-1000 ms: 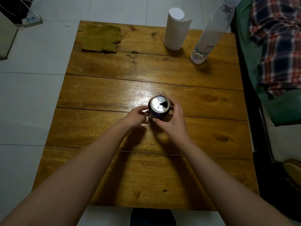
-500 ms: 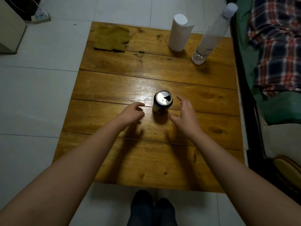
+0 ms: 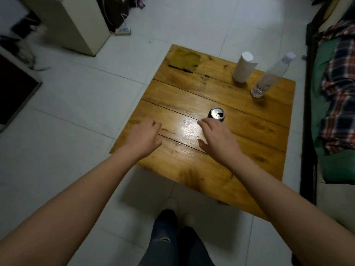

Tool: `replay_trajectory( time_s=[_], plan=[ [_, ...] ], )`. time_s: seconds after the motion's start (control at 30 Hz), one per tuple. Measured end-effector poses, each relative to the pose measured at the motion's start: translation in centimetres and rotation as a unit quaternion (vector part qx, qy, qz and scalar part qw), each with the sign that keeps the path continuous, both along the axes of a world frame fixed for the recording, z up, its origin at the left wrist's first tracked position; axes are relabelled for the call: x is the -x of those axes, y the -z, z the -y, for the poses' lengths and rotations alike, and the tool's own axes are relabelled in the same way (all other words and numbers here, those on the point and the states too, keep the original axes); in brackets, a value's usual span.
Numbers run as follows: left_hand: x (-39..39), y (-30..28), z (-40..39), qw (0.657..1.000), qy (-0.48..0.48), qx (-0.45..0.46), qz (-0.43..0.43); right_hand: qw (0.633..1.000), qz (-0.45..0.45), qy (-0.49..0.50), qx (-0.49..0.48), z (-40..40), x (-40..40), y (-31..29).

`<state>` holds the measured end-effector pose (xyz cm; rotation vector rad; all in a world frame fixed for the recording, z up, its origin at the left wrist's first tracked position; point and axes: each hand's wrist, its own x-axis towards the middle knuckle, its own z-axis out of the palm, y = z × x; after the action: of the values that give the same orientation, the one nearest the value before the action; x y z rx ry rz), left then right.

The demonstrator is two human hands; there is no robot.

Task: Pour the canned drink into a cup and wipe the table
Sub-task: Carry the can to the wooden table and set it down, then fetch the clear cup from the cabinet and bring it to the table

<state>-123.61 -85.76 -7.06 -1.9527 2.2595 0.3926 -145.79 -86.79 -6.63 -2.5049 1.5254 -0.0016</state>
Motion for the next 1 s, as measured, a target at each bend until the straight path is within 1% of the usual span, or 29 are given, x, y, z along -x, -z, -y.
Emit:
replay_trajectory(
  time_s=[0.2, 0.33, 0.5, 0.67, 0.8, 1.0],
  plan=[
    [-3.8, -2.6, -9.3, 0.993, -0.098, 0.032, 0.058, 0.993, -0.021, -0.118, 0.013, -4.7, -3.4, -2.1],
    [-5.9, -3.2, -15.1, 0.98, -0.19, 0.041, 0.051, 0.984, -0.009, -0.176, 0.019, -7.0, -5.9, -2.7],
    [-9.0, -4.1, -22.2, 0.951, -0.301, 0.056, 0.04, 0.971, -0.004, -0.237, 0.034, -9.6, -10.3, -3.0],
    [-12.2, -5.3, -27.4, 0.915, -0.394, 0.079, 0.047, 0.962, 0.042, -0.265, 0.047, -11.7, -15.4, -3.8],
    [-14.8, -6.0, -30.6, 0.892, -0.434, 0.113, 0.052, 0.952, 0.083, -0.289, 0.061, -13.2, -19.9, -4.4],
    [-18.6, -6.4, -33.3, 0.876, -0.465, 0.12, 0.048, 0.939, 0.069, -0.328, 0.079, -14.7, -25.9, -5.1]
  ],
)
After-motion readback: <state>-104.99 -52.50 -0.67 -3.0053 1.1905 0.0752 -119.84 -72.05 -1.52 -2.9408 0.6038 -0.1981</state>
